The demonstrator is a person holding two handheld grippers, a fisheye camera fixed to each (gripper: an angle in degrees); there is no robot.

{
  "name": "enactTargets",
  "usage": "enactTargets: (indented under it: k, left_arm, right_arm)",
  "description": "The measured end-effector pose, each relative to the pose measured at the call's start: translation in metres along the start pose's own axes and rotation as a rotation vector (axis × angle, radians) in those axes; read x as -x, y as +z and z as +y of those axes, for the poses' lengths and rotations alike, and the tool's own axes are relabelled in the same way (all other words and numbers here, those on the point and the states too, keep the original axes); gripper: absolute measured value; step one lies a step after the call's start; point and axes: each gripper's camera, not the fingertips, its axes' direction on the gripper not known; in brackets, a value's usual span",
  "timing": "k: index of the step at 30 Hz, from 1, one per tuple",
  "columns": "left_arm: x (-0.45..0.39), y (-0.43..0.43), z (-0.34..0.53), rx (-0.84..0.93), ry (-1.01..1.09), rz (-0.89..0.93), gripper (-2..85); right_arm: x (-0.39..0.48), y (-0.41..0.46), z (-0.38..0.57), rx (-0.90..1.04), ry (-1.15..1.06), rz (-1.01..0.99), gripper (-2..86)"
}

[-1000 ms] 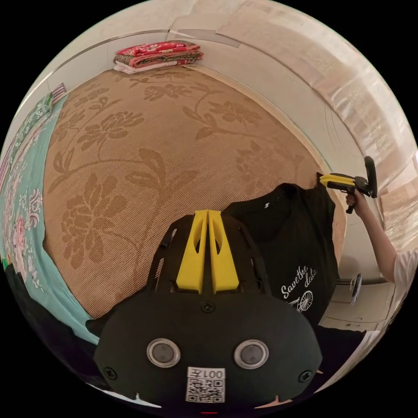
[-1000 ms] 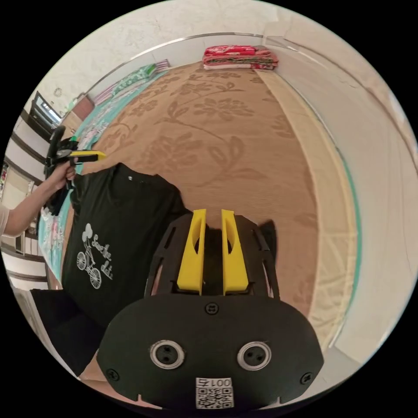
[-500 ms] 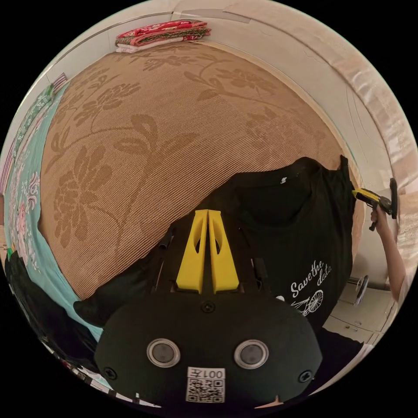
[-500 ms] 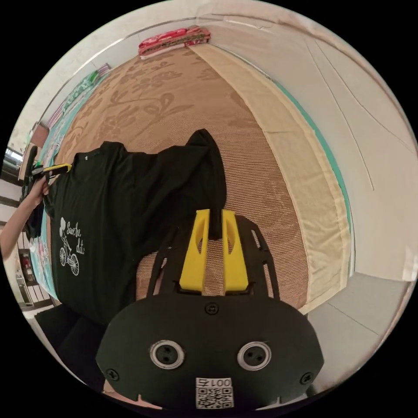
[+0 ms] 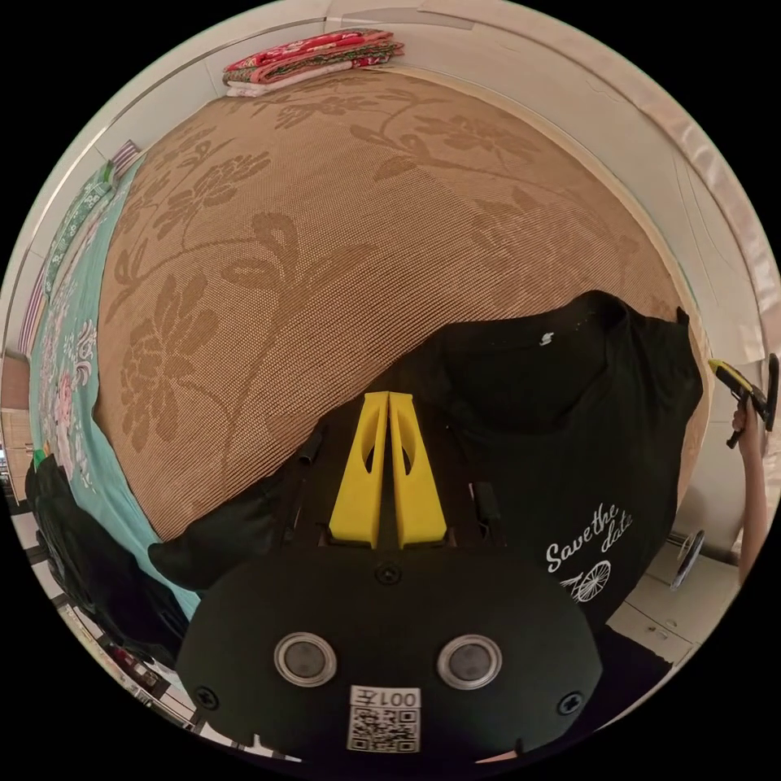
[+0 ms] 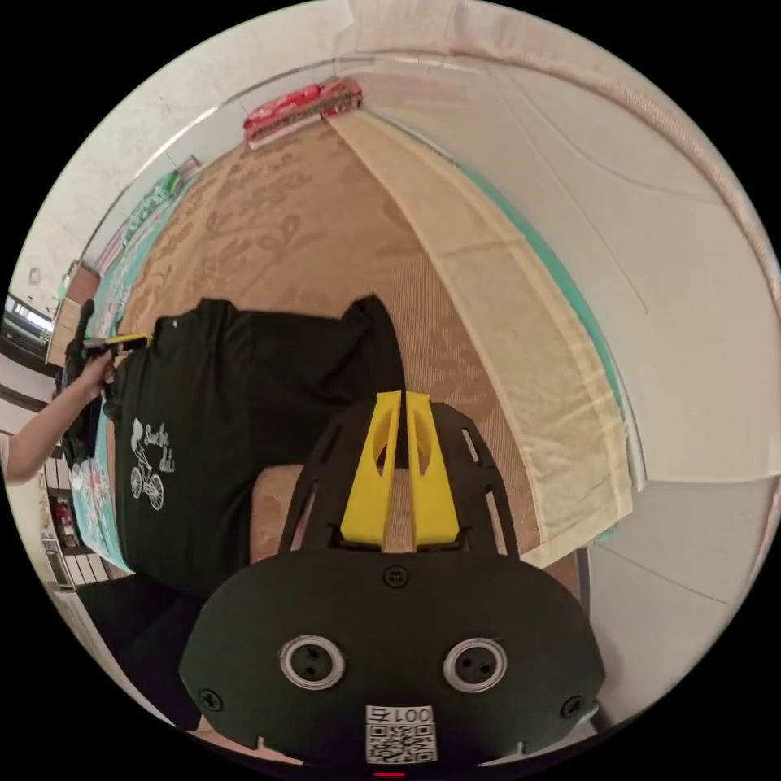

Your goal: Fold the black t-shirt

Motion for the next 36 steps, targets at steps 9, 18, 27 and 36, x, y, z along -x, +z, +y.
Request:
enactTargets:
  k: [9,18,27,36]
  left_arm:
    - [-0.014,0.007,-0.014,0.026,0.025,-0.039,-0.9]
    - [-0.019,0.014,-0.021,0.021,0.042,-0.025,-0.9]
    - [-0.033,-0.005,-0.027,-0.042,-0.031,-0.017,-0.9]
    - [-0.252,-0.020,-0.090,-0.128,0.523,0.264,-0.9]
  right_arm:
    - [0.032,0.058,-0.069,0.098,-0.116,0.042,4.9]
    - [-0.016,0.036,-0.053,0.098,0.050,0.049,1.7]
    - [-0.042,-0.015,-0.027,-0.007,0.129,-0.103,4.2]
    - [0.003,-0.025,0.040,0.132,0.084,0.025,6.8]
